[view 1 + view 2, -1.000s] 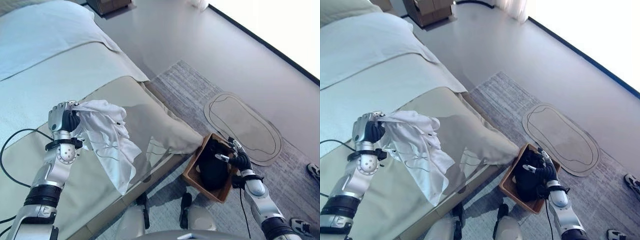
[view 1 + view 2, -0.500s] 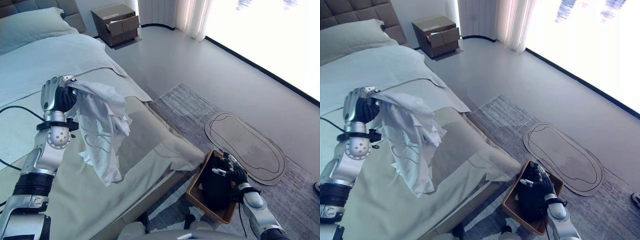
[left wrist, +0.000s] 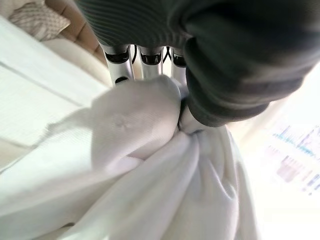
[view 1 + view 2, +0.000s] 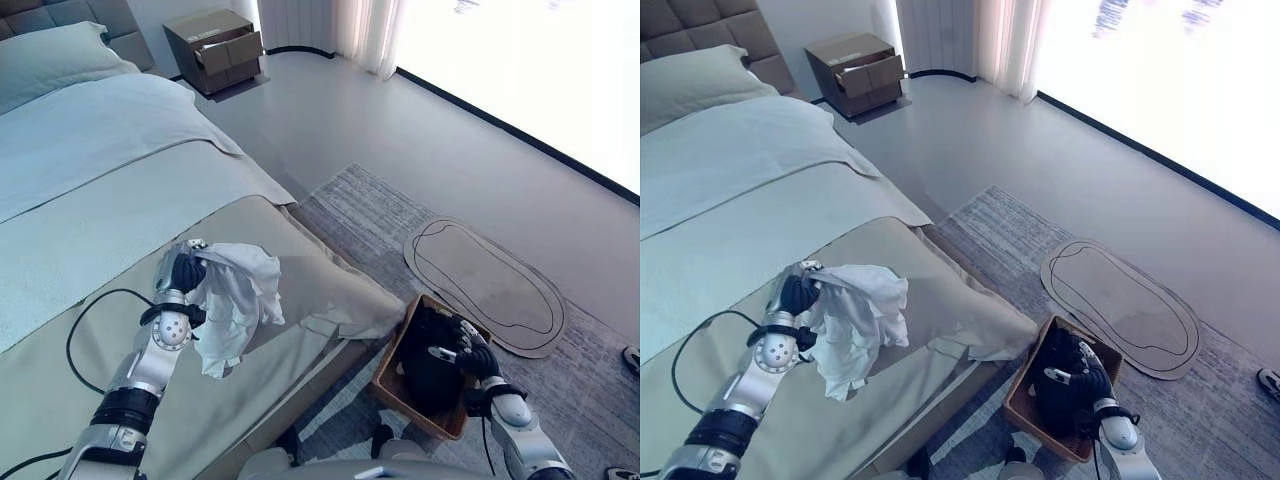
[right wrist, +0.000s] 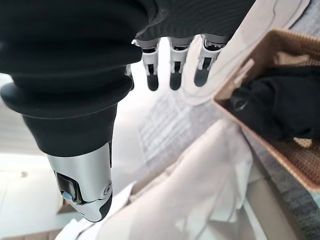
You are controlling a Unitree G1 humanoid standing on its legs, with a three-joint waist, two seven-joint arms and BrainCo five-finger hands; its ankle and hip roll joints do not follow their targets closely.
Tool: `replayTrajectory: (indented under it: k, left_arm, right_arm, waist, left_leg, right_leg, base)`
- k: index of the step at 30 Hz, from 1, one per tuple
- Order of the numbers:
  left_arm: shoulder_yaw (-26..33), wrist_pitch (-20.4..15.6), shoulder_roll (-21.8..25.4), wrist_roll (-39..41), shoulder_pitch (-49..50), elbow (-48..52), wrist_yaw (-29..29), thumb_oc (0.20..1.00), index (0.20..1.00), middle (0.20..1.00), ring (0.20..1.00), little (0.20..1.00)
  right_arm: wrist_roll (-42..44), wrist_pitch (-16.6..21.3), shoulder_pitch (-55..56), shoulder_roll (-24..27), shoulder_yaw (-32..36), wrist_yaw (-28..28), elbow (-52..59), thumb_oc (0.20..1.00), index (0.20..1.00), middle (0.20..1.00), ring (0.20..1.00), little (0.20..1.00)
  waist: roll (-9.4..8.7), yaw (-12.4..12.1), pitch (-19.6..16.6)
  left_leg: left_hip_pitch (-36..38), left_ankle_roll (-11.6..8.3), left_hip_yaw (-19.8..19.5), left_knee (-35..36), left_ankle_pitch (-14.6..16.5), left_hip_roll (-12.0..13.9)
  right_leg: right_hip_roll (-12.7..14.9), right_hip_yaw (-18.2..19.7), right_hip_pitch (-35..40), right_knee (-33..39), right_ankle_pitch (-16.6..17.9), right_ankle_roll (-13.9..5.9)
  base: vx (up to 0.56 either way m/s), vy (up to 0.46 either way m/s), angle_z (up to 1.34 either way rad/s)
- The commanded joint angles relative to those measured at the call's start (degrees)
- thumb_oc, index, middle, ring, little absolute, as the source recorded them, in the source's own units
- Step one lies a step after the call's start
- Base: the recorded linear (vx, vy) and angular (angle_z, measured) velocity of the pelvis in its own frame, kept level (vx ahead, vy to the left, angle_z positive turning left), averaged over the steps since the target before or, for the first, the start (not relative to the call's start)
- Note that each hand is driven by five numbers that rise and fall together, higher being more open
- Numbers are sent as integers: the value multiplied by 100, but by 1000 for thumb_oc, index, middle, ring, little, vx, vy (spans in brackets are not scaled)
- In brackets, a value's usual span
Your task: Pick up clothes into the bucket
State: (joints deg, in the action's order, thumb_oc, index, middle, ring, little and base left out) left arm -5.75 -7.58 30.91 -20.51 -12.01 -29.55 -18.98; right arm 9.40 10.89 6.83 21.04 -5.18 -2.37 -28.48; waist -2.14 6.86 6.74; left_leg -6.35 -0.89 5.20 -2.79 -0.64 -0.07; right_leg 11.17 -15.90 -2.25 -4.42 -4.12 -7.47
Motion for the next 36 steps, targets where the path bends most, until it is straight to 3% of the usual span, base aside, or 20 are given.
replayTrajectory:
  k: [1,11,15,19,27,36]
  left_arm:
    - [356,-105,219,100,-582,118,-513,1000,1000,1000,1000,1000]
    - [812,-116,78,387,-70,47,-647,1000,1000,1000,1000,1000]
    - [1075,-320,-175,784,343,249,-661,1000,1000,1000,1000,1000]
    - [1062,-542,-526,1242,418,-111,-1039,1000,1000,1000,1000,1000]
    - [506,-729,-699,1060,561,-364,-1278,1000,1000,1000,1000,1000]
    - [-320,-548,-516,381,142,-803,-1509,1000,1000,1000,1000,1000]
  right_arm:
    - [-120,218,-168,102,-29,-117,436,1000,1000,1000,1000,1000]
    - [-98,244,-86,61,95,-165,458,1000,1000,1000,1000,1000]
    - [-83,277,-114,22,149,-209,467,1000,1000,1000,1000,1000]
    - [28,394,-169,-24,16,-283,502,1000,1000,1000,1000,1000]
    - [153,570,-224,-53,-159,-510,508,1000,1000,1000,1000,1000]
    - [155,714,-397,109,-311,-787,800,1000,1000,1000,1000,1000]
  waist:
    - [-248,-1,13]
    - [-310,-70,122]
    - [-348,-147,226]
    - [-418,-200,368]
    - [-546,-283,788]
    - [-611,-251,1304]
  left_leg:
    - [-289,-77,-146,-560,477,143]
    - [-452,-71,-169,-678,497,134]
    - [-586,-58,-216,-782,502,121]
    - [-739,-46,-248,-937,520,106]
    - [-1093,-45,-325,-1260,542,95]
    - [-1822,-7,-351,-2001,713,137]
  right_leg:
    - [591,139,-377,244,1049,-438]
    - [616,136,-468,209,1059,-428]
    - [628,117,-527,185,1058,-412]
    - [653,132,-615,85,1028,-391]
    - [707,137,-907,-194,961,-350]
    - [753,296,-1684,-1017,714,-237]
  base:
    - [-6,-1,-8]
    - [0,0,-2]
    - [-26,-7,1]
    - [-42,-9,5]
    - [-71,-20,5]
    - [-98,0,4]
